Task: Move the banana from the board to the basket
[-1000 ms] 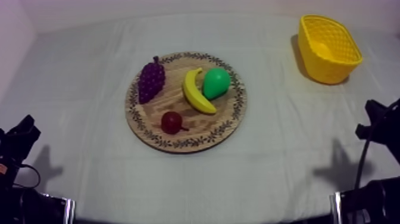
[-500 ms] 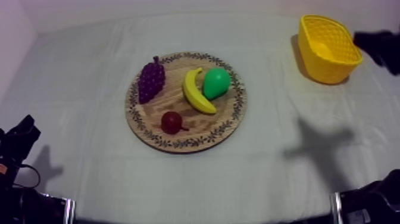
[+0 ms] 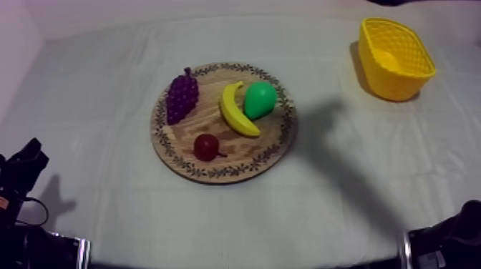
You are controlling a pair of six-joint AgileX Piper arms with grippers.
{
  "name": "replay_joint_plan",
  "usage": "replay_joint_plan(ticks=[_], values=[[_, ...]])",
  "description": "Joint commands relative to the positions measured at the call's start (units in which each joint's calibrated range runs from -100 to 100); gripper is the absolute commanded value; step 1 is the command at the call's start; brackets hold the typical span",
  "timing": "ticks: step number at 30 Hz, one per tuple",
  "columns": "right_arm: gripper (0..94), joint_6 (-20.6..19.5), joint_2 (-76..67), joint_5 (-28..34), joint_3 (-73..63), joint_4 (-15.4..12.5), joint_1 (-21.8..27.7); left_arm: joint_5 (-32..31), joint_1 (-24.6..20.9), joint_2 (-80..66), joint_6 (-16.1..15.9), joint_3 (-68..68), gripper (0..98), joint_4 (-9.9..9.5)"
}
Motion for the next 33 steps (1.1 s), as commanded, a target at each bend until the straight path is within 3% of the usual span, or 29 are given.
replay_joint_plan(ticks=[1, 11, 17, 20, 27, 30, 33], values=[[4.2, 1.58, 7.98, 0.99, -5.01, -0.71, -0.68, -0.01, -0.01, -0.05, 0.0, -0.01, 0.1, -0.03], [4.2, 4.12, 20.36, 1.28, -9.23, -4.28, -2.96, -0.01, -0.01, -0.05, 0.02, -0.01, 0.1, -0.03], [4.4, 3.09, 23.69, -0.27, -6.53, -4.78, -5.15, -0.01, -0.01, -0.05, 0.02, -0.01, 0.1, -0.03], [4.7, 1.59, 24.34, -2.32, -3.26, -3.72, -7.41, -0.01, -0.01, -0.05, 0.02, -0.01, 0.1, -0.03], [51.9, -0.13, 24.95, -6.18, 1.35, -1.29, -11.14, -0.01, -0.01, -0.05, 0.01, -0.01, 0.1, -0.03], [58.8, -0.23, 25.02, -6.72, 1.77, -0.56, -11.74, -0.01, -0.01, -0.05, 0.01, -0.01, 0.1, -0.03], [59.5, -0.36, 25.44, -7.69, 2.21, 0.27, -12.03, -0.01, -0.01, -0.05, 0.02, -0.01, 0.1, -0.03]])
